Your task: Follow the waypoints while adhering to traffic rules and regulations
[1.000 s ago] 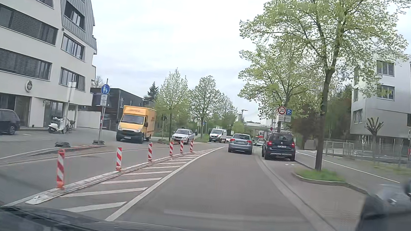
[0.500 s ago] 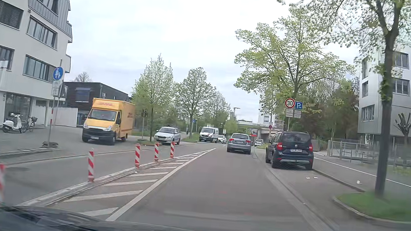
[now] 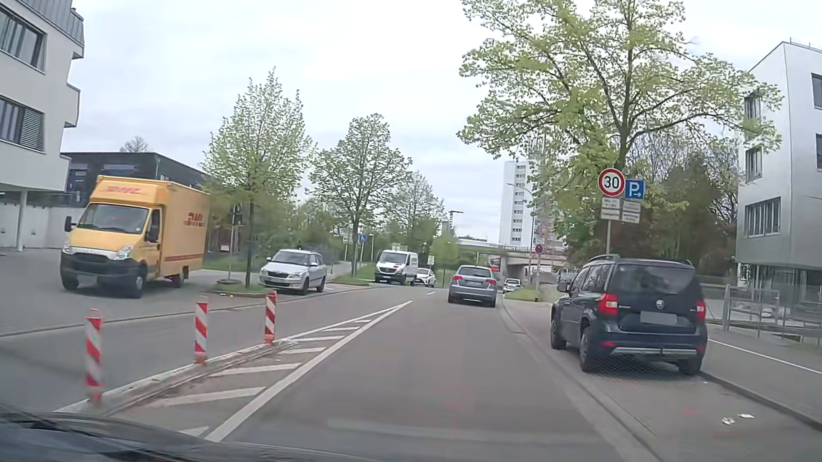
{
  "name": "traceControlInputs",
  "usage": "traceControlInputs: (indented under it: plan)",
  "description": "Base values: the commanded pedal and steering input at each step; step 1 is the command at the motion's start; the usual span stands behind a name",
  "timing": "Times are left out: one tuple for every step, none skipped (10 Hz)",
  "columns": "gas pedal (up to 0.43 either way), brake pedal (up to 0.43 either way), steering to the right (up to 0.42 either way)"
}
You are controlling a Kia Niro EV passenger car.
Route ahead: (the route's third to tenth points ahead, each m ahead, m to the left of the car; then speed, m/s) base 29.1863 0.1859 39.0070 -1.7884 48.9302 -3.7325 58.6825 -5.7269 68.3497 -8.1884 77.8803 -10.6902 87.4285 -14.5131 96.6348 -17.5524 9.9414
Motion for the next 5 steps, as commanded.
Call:
traceControlInputs:
  plan:
    - [0.047,0.000,0.028]
    - [0.047,0.000,0.026]
    - [0.047,0.000,0.025]
    - [0.047,0.000,0.023]
    - [0.047,0.000,0.022]
